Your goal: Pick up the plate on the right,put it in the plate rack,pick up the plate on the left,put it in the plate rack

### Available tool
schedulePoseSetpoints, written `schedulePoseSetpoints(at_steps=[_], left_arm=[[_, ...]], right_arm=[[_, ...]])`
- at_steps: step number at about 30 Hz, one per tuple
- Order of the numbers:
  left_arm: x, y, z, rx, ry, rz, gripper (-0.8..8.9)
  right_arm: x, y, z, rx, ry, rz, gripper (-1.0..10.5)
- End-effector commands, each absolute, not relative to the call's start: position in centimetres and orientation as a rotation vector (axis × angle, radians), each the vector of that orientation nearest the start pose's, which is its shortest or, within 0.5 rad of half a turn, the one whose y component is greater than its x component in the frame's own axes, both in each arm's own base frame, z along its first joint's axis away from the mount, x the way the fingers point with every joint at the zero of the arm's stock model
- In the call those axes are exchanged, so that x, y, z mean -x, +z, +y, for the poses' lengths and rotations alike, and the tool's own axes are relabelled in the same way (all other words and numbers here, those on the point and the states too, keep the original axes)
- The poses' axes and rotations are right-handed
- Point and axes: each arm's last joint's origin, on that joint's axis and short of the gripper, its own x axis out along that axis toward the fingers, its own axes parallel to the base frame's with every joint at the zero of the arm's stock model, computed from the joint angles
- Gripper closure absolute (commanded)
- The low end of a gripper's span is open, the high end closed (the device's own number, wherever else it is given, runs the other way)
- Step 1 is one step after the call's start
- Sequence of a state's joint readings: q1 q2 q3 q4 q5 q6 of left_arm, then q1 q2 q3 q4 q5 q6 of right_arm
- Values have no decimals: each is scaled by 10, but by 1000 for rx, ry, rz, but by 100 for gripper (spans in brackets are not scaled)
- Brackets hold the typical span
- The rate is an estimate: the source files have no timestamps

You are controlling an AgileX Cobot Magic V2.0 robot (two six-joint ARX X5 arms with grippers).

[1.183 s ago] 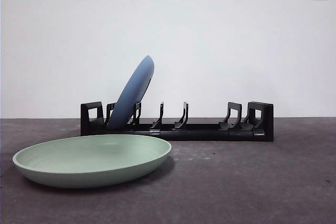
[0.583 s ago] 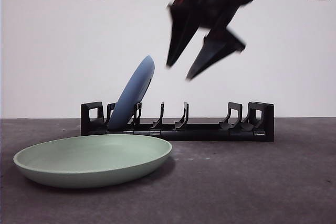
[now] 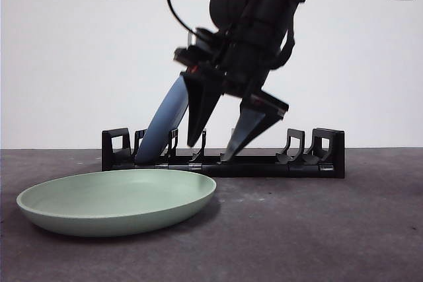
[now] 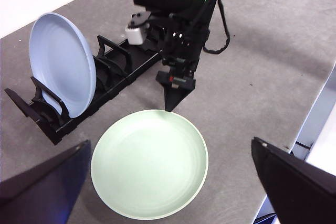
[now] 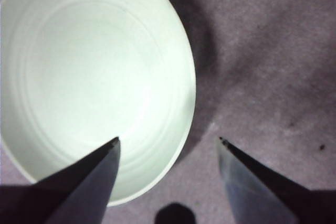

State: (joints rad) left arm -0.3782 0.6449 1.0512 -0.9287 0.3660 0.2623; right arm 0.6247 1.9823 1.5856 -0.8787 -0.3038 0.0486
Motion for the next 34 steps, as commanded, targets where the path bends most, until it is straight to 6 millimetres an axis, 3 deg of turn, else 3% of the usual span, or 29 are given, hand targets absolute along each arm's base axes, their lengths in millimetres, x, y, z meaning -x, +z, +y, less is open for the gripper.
schedulePoseSetpoints(at_steps=[1,27,31,34], left_arm=[[-82,367,-44,-261,-800,427,270],[-96,362,-51,-293,-830,472,270],[-96,362,-52,-299,-837,472,270],[-96,362,-52,-300,-841,473,270]], right_arm=[[-324,203,246,169,751,1336,624],[-335,169,257,146,720,1365,639],[-333,169,259,150,727,1362,820],[-333,168,259,148,722,1371,824]])
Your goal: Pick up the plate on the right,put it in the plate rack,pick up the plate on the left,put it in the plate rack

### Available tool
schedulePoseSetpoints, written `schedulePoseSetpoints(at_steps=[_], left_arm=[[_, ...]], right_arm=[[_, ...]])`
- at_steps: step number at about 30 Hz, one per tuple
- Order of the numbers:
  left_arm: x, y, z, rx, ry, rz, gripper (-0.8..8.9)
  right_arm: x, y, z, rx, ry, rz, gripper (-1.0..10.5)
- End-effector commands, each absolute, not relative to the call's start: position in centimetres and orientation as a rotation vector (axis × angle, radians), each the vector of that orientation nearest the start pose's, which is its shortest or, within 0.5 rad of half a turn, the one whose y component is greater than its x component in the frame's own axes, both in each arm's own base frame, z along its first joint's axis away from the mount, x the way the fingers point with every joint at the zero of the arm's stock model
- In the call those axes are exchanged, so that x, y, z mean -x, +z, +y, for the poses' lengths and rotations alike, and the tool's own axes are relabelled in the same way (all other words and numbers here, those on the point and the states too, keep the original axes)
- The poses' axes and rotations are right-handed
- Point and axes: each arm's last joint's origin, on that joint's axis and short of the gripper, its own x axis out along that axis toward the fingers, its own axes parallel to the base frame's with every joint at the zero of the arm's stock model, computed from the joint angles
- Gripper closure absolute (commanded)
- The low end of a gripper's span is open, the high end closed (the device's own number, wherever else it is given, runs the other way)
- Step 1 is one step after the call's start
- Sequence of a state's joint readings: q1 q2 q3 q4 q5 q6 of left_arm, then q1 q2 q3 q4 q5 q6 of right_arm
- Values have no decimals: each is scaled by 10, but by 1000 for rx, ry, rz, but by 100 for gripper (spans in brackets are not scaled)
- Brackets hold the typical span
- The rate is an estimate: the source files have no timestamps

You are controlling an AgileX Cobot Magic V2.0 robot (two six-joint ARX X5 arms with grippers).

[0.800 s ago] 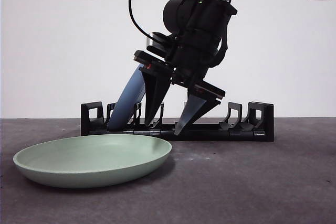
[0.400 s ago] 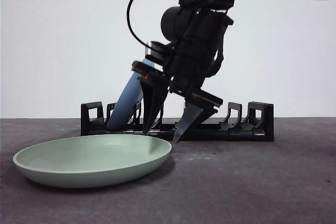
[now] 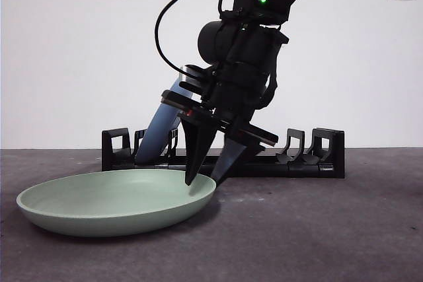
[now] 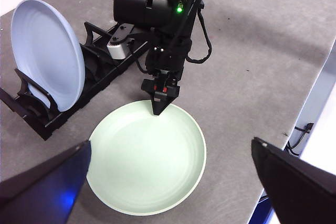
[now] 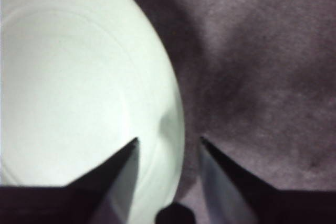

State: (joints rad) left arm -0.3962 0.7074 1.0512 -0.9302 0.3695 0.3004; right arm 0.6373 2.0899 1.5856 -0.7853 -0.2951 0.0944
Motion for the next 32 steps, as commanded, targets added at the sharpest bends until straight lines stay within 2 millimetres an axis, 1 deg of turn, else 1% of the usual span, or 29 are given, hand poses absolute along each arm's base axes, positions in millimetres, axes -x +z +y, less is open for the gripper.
schedulePoseSetpoints(at_steps=[1,6,9,15,18,20,22,27,32], left_arm=[[-96,362,-53,-301,-843,473,270],[-95,362,-54,-307,-860,469,270],[-94,362,-55,-311,-874,468,270],[-95,361,-62,-347,-932,467,271],[-95,359,-67,-386,-979,460,271],[-95,358,-72,-418,-1011,457,271],[-96,356,-78,-468,-1056,451,270],[-99,349,-99,-633,-1126,448,271],[-101,338,-126,-883,-1128,430,271]], right_arm=[[-332,168,259,146,719,1375,824],[-332,167,259,131,703,1386,834],[-332,167,259,131,702,1386,967],[-332,167,258,141,690,1383,959],[-331,172,254,142,680,1401,959],[-330,181,247,143,675,1405,959],[-328,195,239,146,678,1395,959],[-320,242,211,125,665,1344,959],[-306,287,176,94,638,1288,959]])
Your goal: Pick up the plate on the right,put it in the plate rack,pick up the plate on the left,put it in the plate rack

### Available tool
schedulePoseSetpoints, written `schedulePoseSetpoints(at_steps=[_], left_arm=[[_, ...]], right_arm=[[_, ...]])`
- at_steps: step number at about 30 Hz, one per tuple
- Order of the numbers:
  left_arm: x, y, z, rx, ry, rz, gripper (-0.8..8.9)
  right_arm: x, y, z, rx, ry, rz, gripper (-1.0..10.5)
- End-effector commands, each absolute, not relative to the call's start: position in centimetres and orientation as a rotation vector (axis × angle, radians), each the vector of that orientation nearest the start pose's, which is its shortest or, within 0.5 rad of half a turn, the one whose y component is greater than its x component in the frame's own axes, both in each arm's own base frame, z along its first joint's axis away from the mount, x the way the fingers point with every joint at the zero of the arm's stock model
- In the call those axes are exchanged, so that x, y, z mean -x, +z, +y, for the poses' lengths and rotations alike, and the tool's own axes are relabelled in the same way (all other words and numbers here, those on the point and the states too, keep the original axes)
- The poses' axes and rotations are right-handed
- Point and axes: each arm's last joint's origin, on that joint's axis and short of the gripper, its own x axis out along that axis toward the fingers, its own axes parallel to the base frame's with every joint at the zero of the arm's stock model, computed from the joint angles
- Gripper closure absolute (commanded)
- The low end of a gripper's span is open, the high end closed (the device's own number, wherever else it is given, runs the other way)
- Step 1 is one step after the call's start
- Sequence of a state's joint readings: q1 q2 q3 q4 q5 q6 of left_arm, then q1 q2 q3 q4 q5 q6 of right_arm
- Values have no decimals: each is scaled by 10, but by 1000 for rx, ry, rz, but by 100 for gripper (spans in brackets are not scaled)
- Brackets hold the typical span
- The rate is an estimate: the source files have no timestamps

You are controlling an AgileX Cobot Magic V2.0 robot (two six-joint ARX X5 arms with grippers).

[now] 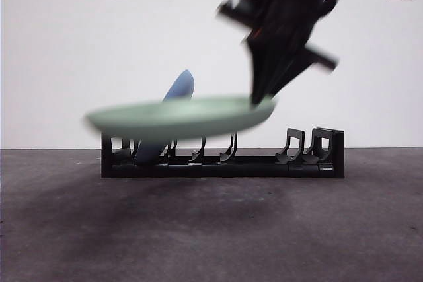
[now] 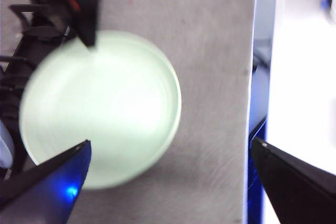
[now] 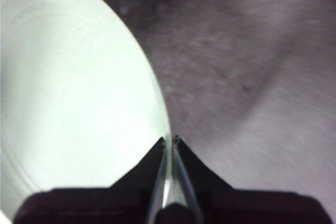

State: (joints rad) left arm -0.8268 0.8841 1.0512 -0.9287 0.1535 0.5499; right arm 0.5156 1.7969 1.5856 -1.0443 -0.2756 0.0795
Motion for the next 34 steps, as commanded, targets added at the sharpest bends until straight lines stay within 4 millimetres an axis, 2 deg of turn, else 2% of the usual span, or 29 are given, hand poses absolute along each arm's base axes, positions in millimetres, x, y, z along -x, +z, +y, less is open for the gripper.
schedulePoseSetpoints(at_steps=[1,8,12,15,20,23,25,28,31,34], left_arm=[[-101,336,-133,-934,-1121,420,271],[-107,320,-178,-1228,-1060,316,278],[-114,310,-198,-1323,-1014,286,284],[-118,304,-207,-1341,-993,296,292],[-120,300,-210,-1348,-998,315,567],[-119,300,-211,-1346,-1001,313,690],[-119,300,-210,-1335,-1006,322,732],[-119,300,-210,-1328,-1004,327,739],[-119,299,-211,-1328,-1007,326,826],[-117,299,-211,-1331,-1016,326,822]], right_arm=[[-303,294,170,86,630,1276,959],[-285,329,137,14,631,1236,959],[-277,338,129,-3,638,1224,959],[-273,341,127,5,643,1229,959],[-271,341,127,11,645,1243,959],[-271,341,127,8,649,1244,959],[-270,341,127,0,659,1246,959],[-270,341,127,-4,664,1251,959],[-270,341,127,-5,665,1254,959],[-270,341,127,-5,665,1255,959]])
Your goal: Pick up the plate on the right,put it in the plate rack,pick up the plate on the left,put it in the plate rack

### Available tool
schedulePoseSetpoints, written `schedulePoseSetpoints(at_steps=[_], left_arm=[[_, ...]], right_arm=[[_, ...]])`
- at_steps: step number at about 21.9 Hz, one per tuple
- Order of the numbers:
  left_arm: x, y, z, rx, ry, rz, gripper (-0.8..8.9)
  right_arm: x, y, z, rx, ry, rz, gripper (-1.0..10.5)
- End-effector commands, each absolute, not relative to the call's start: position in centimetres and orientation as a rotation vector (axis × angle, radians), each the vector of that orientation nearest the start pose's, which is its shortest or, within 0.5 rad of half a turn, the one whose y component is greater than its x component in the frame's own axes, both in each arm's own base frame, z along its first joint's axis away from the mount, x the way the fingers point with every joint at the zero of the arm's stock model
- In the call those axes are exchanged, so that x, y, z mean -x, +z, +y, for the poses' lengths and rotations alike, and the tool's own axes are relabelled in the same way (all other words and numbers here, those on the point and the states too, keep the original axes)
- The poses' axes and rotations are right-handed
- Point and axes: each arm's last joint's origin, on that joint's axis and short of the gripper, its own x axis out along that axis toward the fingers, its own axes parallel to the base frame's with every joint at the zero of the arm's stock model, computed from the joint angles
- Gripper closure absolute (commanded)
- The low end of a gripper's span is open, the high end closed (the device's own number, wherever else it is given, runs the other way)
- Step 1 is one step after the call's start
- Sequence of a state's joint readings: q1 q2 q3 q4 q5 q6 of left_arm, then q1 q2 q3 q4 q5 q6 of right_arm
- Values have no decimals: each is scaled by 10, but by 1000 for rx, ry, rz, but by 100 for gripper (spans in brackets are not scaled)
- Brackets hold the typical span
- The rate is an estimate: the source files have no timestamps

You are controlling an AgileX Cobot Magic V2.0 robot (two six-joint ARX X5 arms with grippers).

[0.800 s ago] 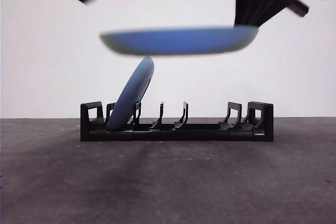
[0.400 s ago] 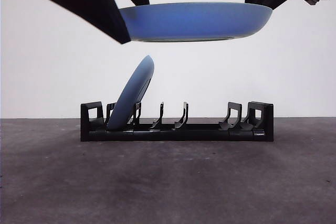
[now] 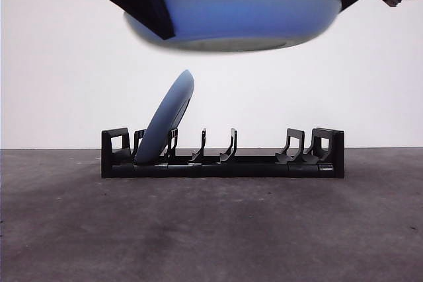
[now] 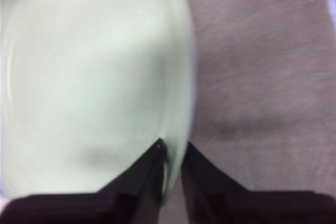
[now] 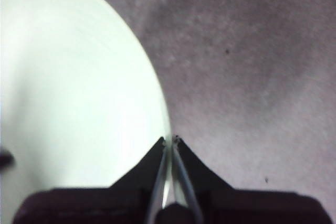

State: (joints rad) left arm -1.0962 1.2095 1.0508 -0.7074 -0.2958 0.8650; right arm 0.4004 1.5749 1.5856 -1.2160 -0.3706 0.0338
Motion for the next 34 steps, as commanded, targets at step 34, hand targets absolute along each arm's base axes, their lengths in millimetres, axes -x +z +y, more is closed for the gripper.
schedulePoseSetpoints(at_steps=[34], left_arm=[[-150,335,-224,-432,-1110,195,822]], right_arm=[[-138,469,65,-5,594,477,600]])
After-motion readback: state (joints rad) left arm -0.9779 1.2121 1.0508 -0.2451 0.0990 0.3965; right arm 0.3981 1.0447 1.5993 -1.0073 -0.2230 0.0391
